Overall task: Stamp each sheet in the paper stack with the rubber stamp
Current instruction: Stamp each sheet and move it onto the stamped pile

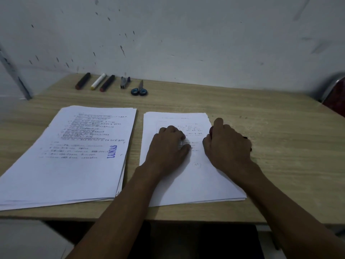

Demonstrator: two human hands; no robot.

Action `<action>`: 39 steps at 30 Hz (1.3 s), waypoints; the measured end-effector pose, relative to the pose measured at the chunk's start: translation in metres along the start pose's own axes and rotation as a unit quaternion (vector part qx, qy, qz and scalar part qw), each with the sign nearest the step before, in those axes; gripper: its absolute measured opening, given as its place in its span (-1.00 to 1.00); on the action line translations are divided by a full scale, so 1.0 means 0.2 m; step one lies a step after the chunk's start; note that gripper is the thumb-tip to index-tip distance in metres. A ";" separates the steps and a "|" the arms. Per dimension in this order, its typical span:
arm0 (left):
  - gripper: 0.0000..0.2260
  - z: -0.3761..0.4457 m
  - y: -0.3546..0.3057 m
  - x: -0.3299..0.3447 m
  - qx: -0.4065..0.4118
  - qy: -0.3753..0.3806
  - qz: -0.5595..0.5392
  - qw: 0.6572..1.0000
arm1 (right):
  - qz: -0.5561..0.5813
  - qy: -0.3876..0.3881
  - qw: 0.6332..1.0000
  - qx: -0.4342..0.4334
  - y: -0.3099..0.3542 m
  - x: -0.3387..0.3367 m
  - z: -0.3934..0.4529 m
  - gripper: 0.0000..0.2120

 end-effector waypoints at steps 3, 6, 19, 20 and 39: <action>-0.73 0.00 -0.01 0.00 0.003 -0.001 -0.003 1.000 | -0.008 -0.011 1.000 0.005 0.00 -0.01 0.00 -0.73; -0.74 -0.01 0.00 0.00 0.004 -0.006 -0.003 1.000 | -0.021 -0.022 1.000 0.009 -0.01 -0.01 -0.01 -0.73; -0.78 -0.01 0.02 0.00 -0.011 -0.005 -0.027 1.000 | 0.054 -0.001 0.998 0.007 -0.02 -0.02 0.00 -0.70; -0.78 -0.01 0.02 0.00 -0.010 -0.004 -0.026 1.000 | 0.090 0.008 0.996 0.014 -0.04 -0.02 0.00 -0.72; -0.70 0.01 0.04 0.03 0.005 -0.004 -0.035 0.999 | 0.267 -0.082 0.938 0.205 -0.63 -0.18 0.00 -0.75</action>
Point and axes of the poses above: each hand's wrist, its own z-axis towards the middle knuckle, its own x-axis out of the palm, y = z × x, the point moved 10 cm from there along z, towards the middle knuckle, and after that the axes turned 10 degrees about z, right-handed, at the moved point
